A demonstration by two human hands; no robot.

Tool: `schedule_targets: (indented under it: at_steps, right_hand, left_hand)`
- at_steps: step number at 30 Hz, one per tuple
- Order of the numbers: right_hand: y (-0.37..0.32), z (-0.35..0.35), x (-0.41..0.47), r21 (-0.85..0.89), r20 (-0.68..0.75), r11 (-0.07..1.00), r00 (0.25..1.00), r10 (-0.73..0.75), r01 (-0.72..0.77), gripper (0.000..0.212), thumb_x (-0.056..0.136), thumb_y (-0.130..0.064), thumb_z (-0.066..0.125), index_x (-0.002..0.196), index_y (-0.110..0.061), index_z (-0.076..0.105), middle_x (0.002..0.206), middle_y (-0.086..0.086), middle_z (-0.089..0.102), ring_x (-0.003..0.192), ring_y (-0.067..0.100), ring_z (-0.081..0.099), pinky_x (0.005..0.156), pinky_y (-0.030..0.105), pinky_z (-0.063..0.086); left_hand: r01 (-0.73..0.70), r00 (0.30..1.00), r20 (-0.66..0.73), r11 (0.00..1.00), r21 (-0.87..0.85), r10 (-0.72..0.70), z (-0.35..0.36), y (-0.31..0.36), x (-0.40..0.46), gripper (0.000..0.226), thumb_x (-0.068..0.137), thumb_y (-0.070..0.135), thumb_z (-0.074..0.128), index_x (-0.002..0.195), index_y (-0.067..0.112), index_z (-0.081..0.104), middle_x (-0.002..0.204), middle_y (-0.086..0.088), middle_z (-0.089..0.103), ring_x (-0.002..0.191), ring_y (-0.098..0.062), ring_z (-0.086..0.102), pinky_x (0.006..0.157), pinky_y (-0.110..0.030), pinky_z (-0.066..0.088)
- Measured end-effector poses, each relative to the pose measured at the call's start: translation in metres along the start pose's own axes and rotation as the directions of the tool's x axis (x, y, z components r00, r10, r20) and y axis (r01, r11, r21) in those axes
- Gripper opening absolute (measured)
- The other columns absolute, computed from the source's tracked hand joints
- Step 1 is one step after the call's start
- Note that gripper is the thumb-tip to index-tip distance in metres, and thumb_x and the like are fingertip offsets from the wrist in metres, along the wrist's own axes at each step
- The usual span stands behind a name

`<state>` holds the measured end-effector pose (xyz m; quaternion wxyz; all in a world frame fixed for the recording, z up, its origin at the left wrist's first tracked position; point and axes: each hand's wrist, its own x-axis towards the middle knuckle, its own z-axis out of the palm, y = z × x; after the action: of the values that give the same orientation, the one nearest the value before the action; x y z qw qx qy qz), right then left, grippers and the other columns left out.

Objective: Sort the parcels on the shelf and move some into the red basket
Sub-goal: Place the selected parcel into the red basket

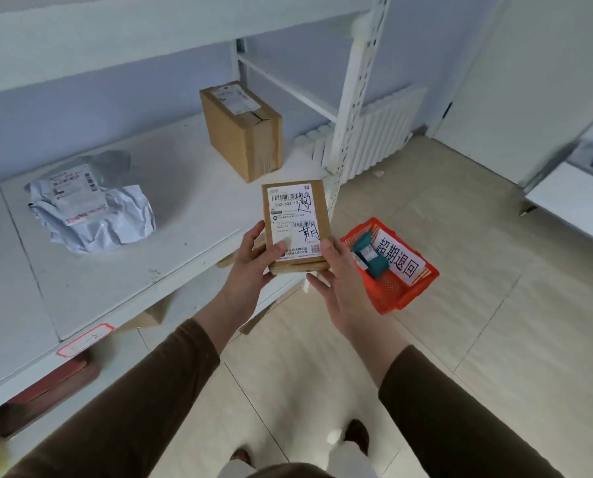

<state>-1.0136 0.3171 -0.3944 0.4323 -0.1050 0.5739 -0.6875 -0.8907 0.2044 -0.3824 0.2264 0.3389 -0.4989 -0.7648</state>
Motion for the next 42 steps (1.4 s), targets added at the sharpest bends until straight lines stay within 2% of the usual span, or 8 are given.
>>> schedule_targets:
  at_steps: [3, 9, 14, 17, 21, 28, 32, 42]
  right_hand:
    - [-0.015, -0.053, 0.015, 0.029, -0.039, 1.000, 0.999, 0.013, -0.012, 0.053, 0.095, -0.041, 0.070, 0.143, -0.027, 0.052, 0.124, -0.003, 0.075, 0.124, 0.022, 0.067, 0.113, 0.052, 0.046]
    - [-0.053, -0.173, 0.046, 0.023, -0.093, 0.999, 0.995, 0.042, -0.040, 0.048, 0.095, -0.036, 0.072, 0.139, -0.029, 0.054, 0.125, -0.003, 0.075, 0.119, 0.020, 0.070, 0.095, 0.040, 0.055]
    - [-0.071, -0.265, 0.073, 0.034, -0.131, 0.994, 0.985, 0.111, -0.107, 0.058, 0.084, -0.042, 0.080, 0.136, -0.028, 0.057, 0.124, -0.001, 0.076, 0.121, 0.022, 0.069, 0.109, 0.052, 0.050]
    - [-0.074, -0.302, 0.095, 0.057, -0.131, 0.988, 0.980, 0.147, -0.141, 0.056, 0.084, -0.041, 0.080, 0.134, -0.028, 0.058, 0.125, 0.000, 0.076, 0.123, 0.025, 0.068, 0.111, 0.054, 0.048]
    - [-0.082, -0.335, 0.128, 0.049, -0.110, 0.983, 0.977, 0.183, -0.178, 0.060, 0.086, -0.044, 0.079, 0.138, -0.026, 0.054, 0.128, 0.000, 0.074, 0.124, 0.027, 0.067, 0.112, 0.055, 0.047]
    - [-0.120, -0.394, 0.201, 0.025, -0.175, 0.976, 0.960, 0.218, -0.217, 0.043, 0.095, -0.036, 0.072, 0.134, -0.026, 0.057, 0.125, 0.003, 0.075, 0.117, 0.023, 0.071, 0.086, 0.035, 0.058]
    - [-0.136, -0.424, 0.239, 0.011, -0.189, 0.971, 0.953, 0.238, -0.240, 0.046, 0.095, -0.039, 0.071, 0.135, -0.025, 0.055, 0.126, 0.006, 0.074, 0.122, 0.029, 0.067, 0.106, 0.048, 0.052]
    - [-0.152, -0.506, 0.340, -0.066, -0.041, 0.926, 0.928, 0.370, -0.372, 0.047, 0.095, -0.043, 0.068, 0.134, -0.023, 0.051, 0.114, 0.000, 0.076, 0.116, 0.019, 0.066, 0.117, 0.048, 0.038]
  left_hand:
    - [-0.008, 0.999, 0.038, 1.000, 0.029, 0.007, 0.051, -0.012, 0.022, 0.061, 0.096, 0.025, 0.073, 0.148, 0.038, 0.045, 0.125, 0.004, 0.076, 0.109, -0.015, 0.074, 0.099, -0.036, 0.055]
    - [0.042, 0.999, 0.031, 0.998, 0.037, -0.043, 0.163, -0.056, 0.065, 0.064, 0.097, 0.029, 0.071, 0.152, 0.040, 0.040, 0.130, 0.002, 0.074, 0.120, -0.021, 0.070, 0.105, -0.040, 0.051]
    - [0.128, 0.992, -0.020, 0.992, 0.001, -0.128, 0.248, -0.098, 0.090, 0.062, 0.096, 0.029, 0.073, 0.149, 0.037, 0.042, 0.127, -0.002, 0.075, 0.117, -0.020, 0.071, 0.096, -0.036, 0.053]
    - [0.160, 0.986, -0.053, 0.987, -0.015, -0.160, 0.279, -0.114, 0.113, 0.055, 0.096, 0.026, 0.072, 0.144, 0.034, 0.046, 0.125, -0.002, 0.075, 0.114, -0.020, 0.072, 0.087, -0.030, 0.053]
    - [0.194, 0.979, -0.067, 0.981, -0.010, -0.194, 0.308, -0.128, 0.156, 0.055, 0.095, 0.025, 0.074, 0.142, 0.033, 0.048, 0.126, -0.005, 0.075, 0.115, -0.023, 0.071, 0.087, -0.031, 0.054]
    - [0.232, 0.971, -0.046, 0.973, -0.016, -0.233, 0.369, -0.143, 0.239, 0.049, 0.096, 0.023, 0.072, 0.139, 0.033, 0.050, 0.127, -0.007, 0.074, 0.105, -0.019, 0.073, 0.080, -0.027, 0.055]
    - [0.254, 0.966, -0.036, 0.967, -0.013, -0.254, 0.401, -0.147, 0.279, 0.047, 0.097, 0.022, 0.072, 0.136, 0.033, 0.049, 0.123, -0.003, 0.074, 0.093, -0.009, 0.075, 0.076, -0.023, 0.056]
    - [0.288, 0.930, -0.203, 0.950, -0.116, -0.307, 0.467, -0.195, 0.358, 0.055, 0.095, 0.020, 0.074, 0.142, 0.034, 0.049, 0.126, -0.005, 0.074, 0.101, -0.016, 0.075, 0.087, -0.032, 0.057]
